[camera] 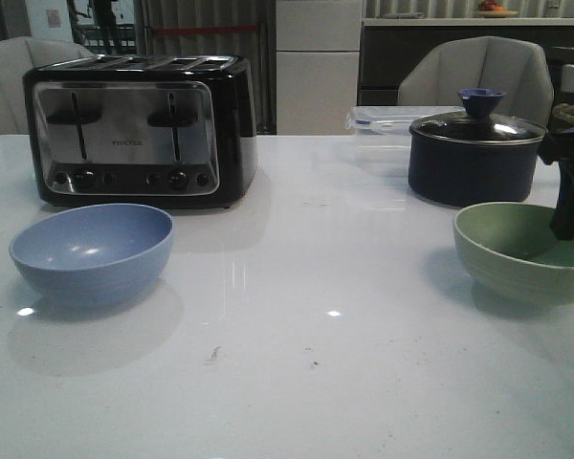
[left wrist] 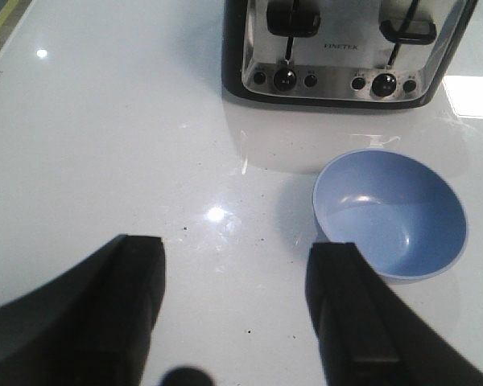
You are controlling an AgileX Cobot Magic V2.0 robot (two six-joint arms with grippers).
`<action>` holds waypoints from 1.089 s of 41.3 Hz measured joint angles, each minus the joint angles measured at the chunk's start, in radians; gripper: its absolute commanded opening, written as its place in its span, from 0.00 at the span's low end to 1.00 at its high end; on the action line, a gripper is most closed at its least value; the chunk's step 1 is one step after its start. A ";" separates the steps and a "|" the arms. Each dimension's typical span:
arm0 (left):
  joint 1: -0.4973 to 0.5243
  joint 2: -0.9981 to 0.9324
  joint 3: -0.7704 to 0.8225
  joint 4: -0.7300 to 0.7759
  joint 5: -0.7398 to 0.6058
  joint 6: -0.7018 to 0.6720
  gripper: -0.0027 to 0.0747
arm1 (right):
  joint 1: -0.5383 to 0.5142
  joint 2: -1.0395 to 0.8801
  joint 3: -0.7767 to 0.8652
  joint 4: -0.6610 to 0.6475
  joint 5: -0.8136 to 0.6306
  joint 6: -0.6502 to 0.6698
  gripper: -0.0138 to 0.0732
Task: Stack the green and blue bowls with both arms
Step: 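Lower the right gripper into the pale green bowl and grip its rim, then carry the green bowl toward the blue bowl and set it down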
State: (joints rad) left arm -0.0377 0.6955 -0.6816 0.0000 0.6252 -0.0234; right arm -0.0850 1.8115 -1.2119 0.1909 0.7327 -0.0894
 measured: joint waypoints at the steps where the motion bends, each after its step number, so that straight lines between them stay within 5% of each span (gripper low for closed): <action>1: 0.000 0.000 0.000 0.000 0.000 0.000 0.62 | -0.002 0.014 -0.010 0.000 0.010 0.000 0.60; 20: 0.000 0.000 0.000 0.000 0.000 0.000 0.62 | -0.002 0.039 -0.067 -0.013 0.084 -0.007 0.21; 31: 0.000 0.000 0.000 0.000 0.000 0.000 0.62 | 0.059 -0.031 -0.126 -0.037 0.146 -0.013 0.22; 45: 0.000 0.000 0.000 0.000 0.000 0.000 0.62 | 0.417 -0.036 -0.226 -0.028 0.160 -0.015 0.23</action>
State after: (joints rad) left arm -0.0377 0.6955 -0.6816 0.0000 0.6252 -0.0234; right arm 0.3321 1.7750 -1.4377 0.1631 0.8930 -0.1039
